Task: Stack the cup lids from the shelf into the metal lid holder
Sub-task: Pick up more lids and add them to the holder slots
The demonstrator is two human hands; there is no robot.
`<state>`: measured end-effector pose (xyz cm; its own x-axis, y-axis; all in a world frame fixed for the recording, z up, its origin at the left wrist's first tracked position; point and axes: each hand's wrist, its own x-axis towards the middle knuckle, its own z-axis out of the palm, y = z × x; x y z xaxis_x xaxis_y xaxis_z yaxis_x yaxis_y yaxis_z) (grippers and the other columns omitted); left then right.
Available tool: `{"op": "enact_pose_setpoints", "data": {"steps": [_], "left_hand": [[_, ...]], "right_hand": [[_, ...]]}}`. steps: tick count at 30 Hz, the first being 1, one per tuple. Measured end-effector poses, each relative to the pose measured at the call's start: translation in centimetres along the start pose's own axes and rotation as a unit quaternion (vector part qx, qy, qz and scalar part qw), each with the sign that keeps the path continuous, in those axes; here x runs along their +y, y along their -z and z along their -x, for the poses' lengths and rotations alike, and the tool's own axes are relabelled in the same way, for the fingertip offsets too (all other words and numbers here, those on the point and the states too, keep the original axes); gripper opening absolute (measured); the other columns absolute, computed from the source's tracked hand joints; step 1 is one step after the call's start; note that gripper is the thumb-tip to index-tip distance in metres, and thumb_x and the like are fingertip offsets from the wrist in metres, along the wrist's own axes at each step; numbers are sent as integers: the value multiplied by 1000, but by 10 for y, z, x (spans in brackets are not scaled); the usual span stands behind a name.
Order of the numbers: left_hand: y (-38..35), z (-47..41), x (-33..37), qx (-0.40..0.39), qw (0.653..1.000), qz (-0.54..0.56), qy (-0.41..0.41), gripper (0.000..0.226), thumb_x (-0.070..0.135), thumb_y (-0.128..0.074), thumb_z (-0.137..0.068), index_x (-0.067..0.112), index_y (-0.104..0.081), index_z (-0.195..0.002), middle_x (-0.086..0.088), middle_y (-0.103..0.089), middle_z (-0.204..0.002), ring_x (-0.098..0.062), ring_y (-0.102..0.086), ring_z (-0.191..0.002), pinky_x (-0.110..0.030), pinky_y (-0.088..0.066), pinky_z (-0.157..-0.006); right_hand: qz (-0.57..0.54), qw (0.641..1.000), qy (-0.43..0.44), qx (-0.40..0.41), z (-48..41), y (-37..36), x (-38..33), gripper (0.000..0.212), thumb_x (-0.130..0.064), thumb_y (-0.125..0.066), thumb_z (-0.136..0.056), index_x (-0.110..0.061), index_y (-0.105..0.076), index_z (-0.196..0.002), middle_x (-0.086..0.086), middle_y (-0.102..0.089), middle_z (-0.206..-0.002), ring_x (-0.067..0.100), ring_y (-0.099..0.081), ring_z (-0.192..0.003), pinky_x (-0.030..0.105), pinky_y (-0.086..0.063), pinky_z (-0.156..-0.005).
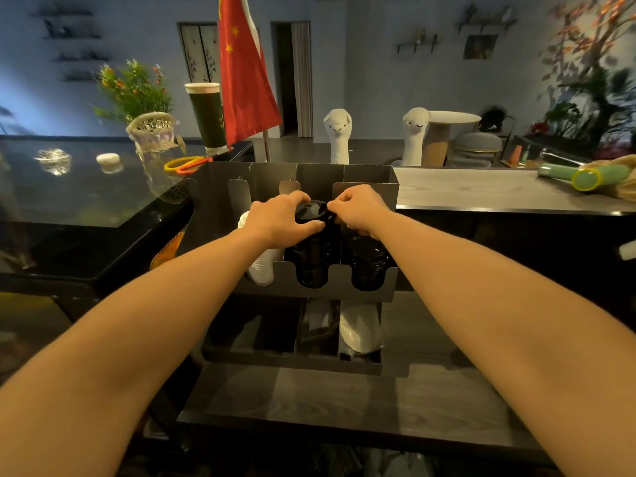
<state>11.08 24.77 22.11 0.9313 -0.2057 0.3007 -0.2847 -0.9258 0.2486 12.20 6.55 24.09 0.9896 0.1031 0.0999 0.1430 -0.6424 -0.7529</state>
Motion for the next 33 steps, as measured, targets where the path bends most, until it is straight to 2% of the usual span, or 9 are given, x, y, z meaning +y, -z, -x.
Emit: {"op": "enact_pose_setpoints", "data": {"steps": [3, 6, 11, 15, 22, 25, 27, 30, 33], "left_hand": [[-5, -6, 5, -40, 997, -61, -9, 57, 64, -55, -90, 30, -50, -136, 5, -64, -122, -19, -59, -110, -45, -39, -101], [-10, -7, 6, -63, 991, -119, -24, 59, 70, -48, -90, 31, -56, -133, 4, -66, -115, -19, -58, -107, -46, -33, -101], [-11, -7, 7, -47, 972, -222, -58, 60, 78, -44, -86, 35, -64, -123, 6, -67, -107, -19, -52, -111, -45, -31, -99], [-19, -3, 4, -45, 976, -209, -46, 62, 78, -43, -86, 32, -65, -120, 6, -67, -106, -19, -54, -107, -45, -33, -98], [-18, -1, 7, -32, 979, -199, -22, 67, 80, -48, -83, 24, -58, -118, 0, -64, -114, -23, -54, -115, -47, -32, -104], [-17, -1, 7, -14, 983, -179, -25, 64, 79, -48, -82, 25, -59, -114, 1, -63, -116, -23, -50, -117, -49, -32, -103], [-16, 0, 7, -4, 987, -156, -31, 65, 79, -48, -82, 26, -60, -118, 2, -62, -120, -23, -50, -119, -50, -33, -103], [-14, 7, 8, 36, 988, -140, -47, 64, 73, -51, -85, 27, -57, -129, 2, -62, -126, -24, -50, -122, -50, -36, -103], [-12, 17, 9, 86, 987, -116, -67, 54, 61, -56, -88, 24, -61, -127, 1, -64, -127, -24, -53, -121, -47, -42, -99]], "right_hand": [[44, 999, 21, 4, -11, -7, 5, 18, -29, -60, -97, -16, -72, -95, 6, -68, -91, 18, -63, -80, 32, -54, -74], [105, 994, 41, -4, -17, -14, 7, 11, -32, -60, -97, -24, -66, -92, 1, -65, -90, 16, -62, -83, 30, -54, -73], [184, 980, 68, -29, -21, -21, 11, 4, -28, -60, -98, -26, -60, -101, 0, -61, -93, 17, -60, -86, 32, -52, -74], [201, 977, 72, -30, -24, -24, 12, 8, -27, -59, -98, -22, -64, -103, 2, -63, -95, 18, -62, -85, 31, -54, -75], [199, 977, 70, -18, -23, -26, 12, 12, -27, -59, -98, -22, -67, -106, 2, -65, -95, 18, -62, -84, 30, -52, -70], [183, 980, 82, -3, -18, -25, 11, 12, -29, -57, -99, -23, -66, -104, 0, -64, -93, 19, -63, -86, 32, -54, -73], [167, 982, 91, 25, -14, -23, 9, 13, -30, -57, -98, -24, -61, -107, -1, -62, -94, 18, -61, -87, 35, -54, -75], [148, 984, 90, 52, -5, -22, 8, 22, -32, -58, -97, -23, -54, -117, -1, -60, -100, 17, -59, -88, 34, -52, -73], [141, 984, 92, 55, 5, -18, 9, 27, -31, -59, -97, -22, -50, -121, -1, -59, -101, 16, -59, -88, 29, -47, -67]]}}
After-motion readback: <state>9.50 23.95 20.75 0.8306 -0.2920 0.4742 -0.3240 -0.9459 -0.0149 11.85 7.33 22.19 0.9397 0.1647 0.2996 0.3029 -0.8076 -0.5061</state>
